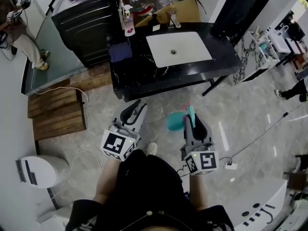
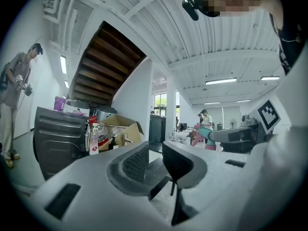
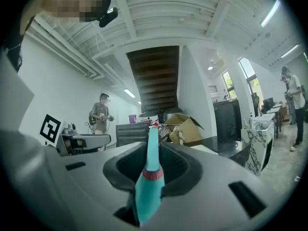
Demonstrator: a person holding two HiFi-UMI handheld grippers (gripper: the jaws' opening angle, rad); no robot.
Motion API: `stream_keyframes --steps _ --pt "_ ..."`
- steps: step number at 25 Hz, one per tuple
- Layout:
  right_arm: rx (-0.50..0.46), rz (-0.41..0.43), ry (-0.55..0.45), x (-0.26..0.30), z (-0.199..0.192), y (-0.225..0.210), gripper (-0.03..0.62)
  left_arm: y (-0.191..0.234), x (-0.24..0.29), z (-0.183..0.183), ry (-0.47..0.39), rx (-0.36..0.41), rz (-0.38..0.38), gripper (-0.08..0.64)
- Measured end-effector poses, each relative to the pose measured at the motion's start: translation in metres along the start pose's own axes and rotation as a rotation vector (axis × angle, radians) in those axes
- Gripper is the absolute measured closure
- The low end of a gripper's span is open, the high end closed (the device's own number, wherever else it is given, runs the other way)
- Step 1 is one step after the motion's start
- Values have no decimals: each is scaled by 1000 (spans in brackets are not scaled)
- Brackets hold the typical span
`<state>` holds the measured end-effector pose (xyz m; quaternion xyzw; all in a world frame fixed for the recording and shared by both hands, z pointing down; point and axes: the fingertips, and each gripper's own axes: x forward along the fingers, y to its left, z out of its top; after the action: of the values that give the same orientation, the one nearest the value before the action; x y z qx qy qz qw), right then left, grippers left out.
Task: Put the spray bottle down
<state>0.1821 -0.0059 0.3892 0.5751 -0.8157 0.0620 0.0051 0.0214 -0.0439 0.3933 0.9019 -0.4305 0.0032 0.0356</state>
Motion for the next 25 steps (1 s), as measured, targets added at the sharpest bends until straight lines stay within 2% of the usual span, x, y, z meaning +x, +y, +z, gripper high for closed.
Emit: stream_keyframes --steps 7,14,25 --pt "6 16 -4 33 2 -26 505 15 30 -4 18 -8 26 486" --pt "-8 6 -1 73 4 -46 505 42 71 -5 5 -9 18 486" --pt "-50 -17 -11 192 24 -72 505 132 151 0 -19 -48 -6 486"
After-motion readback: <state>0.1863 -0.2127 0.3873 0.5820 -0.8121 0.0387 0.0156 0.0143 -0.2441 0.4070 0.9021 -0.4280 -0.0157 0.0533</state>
